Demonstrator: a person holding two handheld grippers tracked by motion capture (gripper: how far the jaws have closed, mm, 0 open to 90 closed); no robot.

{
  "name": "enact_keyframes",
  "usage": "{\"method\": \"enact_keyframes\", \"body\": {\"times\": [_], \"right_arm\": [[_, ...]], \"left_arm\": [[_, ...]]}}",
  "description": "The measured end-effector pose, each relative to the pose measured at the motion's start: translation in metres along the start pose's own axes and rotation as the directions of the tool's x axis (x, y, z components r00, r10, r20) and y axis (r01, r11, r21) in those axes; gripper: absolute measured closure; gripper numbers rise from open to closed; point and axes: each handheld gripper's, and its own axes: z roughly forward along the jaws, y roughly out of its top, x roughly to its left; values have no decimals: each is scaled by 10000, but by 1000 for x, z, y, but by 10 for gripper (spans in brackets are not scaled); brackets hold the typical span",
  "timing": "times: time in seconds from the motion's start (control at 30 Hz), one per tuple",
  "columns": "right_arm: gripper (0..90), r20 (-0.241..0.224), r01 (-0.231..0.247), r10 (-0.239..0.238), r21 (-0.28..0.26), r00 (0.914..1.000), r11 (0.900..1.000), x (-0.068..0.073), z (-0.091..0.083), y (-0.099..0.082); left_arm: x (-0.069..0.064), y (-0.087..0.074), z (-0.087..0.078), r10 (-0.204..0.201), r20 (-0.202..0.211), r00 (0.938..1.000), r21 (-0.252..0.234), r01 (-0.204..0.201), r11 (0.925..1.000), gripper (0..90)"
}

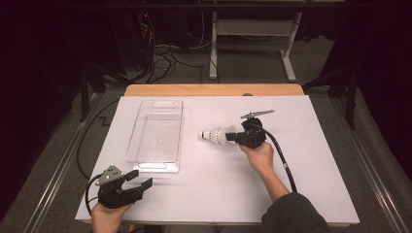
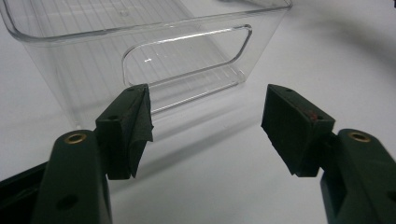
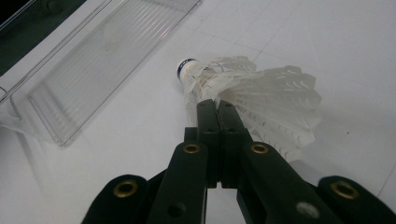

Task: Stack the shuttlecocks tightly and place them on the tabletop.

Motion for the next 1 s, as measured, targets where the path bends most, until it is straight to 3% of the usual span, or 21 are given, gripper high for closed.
{"method": "enact_keyframes", "body": {"times": [0.53, 1.0], "right_arm": [[900, 352, -104, 101, 83, 9993, 9999, -3, 4, -4], [900, 756, -158, 123, 463, 9971, 9988, -8, 11, -11]], "left_arm": [[0, 0, 0, 3, 1, 10000, -1, -3, 10000, 339], [-1, -1, -1, -21, 5, 10000, 3, 21, 10000, 339]]}}
